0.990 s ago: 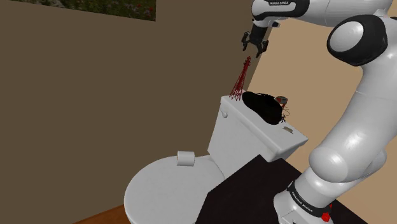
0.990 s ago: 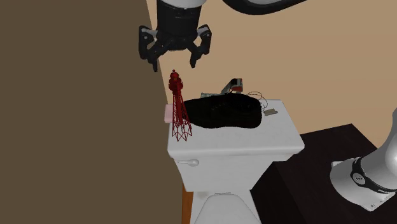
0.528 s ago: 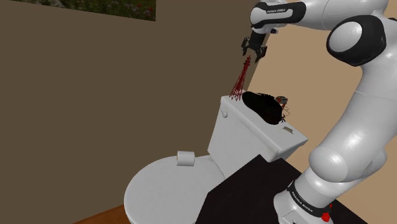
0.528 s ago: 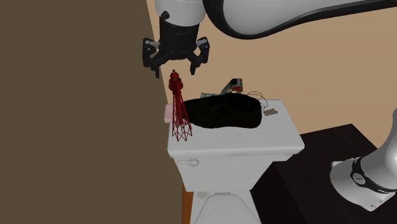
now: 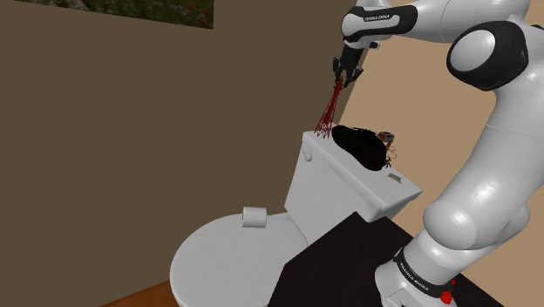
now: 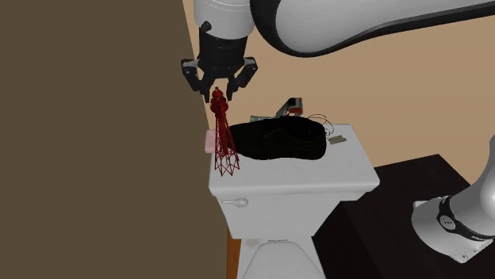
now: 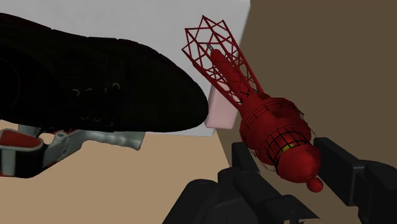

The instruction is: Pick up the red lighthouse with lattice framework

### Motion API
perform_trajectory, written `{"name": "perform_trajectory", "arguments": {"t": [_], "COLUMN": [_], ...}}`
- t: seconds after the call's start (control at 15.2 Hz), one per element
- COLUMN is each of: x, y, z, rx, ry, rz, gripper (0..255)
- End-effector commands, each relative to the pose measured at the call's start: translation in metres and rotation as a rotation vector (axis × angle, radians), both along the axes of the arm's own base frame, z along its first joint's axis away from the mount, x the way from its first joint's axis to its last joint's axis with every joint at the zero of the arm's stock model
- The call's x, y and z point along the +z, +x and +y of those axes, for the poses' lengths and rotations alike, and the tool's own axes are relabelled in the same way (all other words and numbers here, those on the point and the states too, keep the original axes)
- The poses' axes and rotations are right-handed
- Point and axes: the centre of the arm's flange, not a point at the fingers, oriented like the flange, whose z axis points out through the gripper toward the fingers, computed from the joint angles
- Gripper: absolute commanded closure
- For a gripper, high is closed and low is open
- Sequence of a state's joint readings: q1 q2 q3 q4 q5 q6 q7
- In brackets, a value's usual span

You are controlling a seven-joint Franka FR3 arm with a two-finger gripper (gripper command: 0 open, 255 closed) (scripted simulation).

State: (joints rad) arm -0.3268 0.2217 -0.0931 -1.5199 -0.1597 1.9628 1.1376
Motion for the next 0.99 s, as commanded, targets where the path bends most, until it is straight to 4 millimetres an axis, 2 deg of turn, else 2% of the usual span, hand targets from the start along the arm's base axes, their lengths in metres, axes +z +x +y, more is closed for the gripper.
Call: {"name": "perform_trajectory", "arguments": {"t": [0.0,0.26,0.92], "x": [0.000,0.000,0.052], "y": [0.000,0.000,0.000], "z": [0.000,0.000,0.000], "rx": [0.000,0.000,0.000], "ry": [0.000,0.000,0.000], "rz": [0.001,0.001,0.001], "gripper": [255,255,255]}}
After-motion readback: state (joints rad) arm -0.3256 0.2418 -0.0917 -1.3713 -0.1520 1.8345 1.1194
